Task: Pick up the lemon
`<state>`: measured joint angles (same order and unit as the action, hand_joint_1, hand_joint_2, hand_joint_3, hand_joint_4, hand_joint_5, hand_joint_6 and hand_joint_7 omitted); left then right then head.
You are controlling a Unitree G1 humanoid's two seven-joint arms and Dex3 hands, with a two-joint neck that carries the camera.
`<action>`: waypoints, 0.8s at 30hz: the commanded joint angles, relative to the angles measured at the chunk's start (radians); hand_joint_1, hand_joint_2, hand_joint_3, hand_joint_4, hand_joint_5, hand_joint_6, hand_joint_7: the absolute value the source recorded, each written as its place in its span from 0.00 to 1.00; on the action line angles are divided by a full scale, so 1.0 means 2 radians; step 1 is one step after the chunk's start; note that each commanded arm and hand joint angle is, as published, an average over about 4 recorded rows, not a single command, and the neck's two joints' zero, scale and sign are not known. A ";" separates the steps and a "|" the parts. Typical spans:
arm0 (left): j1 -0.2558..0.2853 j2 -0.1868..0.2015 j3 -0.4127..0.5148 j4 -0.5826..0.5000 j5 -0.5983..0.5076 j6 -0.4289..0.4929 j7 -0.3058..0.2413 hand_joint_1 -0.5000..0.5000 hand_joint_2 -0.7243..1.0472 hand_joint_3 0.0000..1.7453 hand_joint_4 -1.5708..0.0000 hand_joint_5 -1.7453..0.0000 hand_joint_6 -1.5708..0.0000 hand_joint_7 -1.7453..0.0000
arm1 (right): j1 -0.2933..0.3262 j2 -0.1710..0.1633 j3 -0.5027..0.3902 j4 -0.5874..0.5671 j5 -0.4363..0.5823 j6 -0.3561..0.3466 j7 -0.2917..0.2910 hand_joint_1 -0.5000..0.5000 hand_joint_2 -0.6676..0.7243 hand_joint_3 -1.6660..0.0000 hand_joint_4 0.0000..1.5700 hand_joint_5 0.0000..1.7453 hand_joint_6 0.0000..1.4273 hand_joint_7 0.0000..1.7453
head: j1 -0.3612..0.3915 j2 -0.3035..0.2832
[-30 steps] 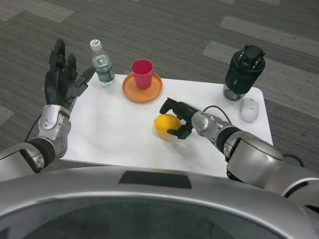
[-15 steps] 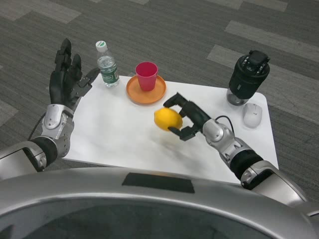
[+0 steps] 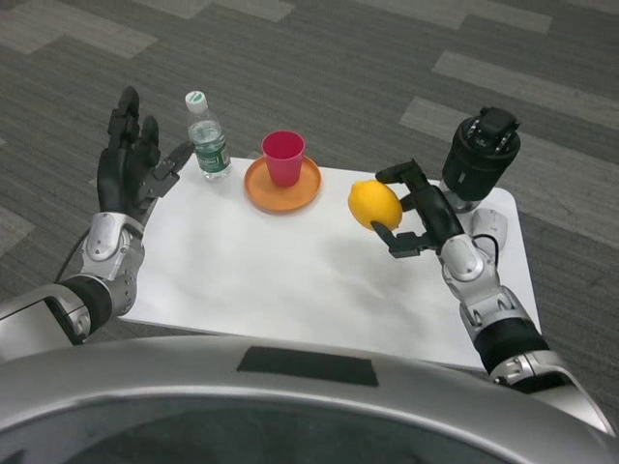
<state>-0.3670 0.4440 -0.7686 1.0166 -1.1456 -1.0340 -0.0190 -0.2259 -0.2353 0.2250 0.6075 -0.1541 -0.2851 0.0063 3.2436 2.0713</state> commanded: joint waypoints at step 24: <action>-0.012 0.004 0.001 0.006 0.004 0.001 0.000 1.00 0.90 0.05 1.00 1.00 1.00 1.00 | 0.062 0.001 -0.073 -0.082 0.070 -0.010 0.008 0.25 0.05 0.24 0.14 1.00 0.18 0.80 | -0.070 0.034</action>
<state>-0.3762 0.4439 -0.7684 1.0203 -1.1421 -1.0340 -0.0194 -0.1079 -0.2320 0.0917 0.4466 -0.0232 -0.2915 0.0215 3.1049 2.1377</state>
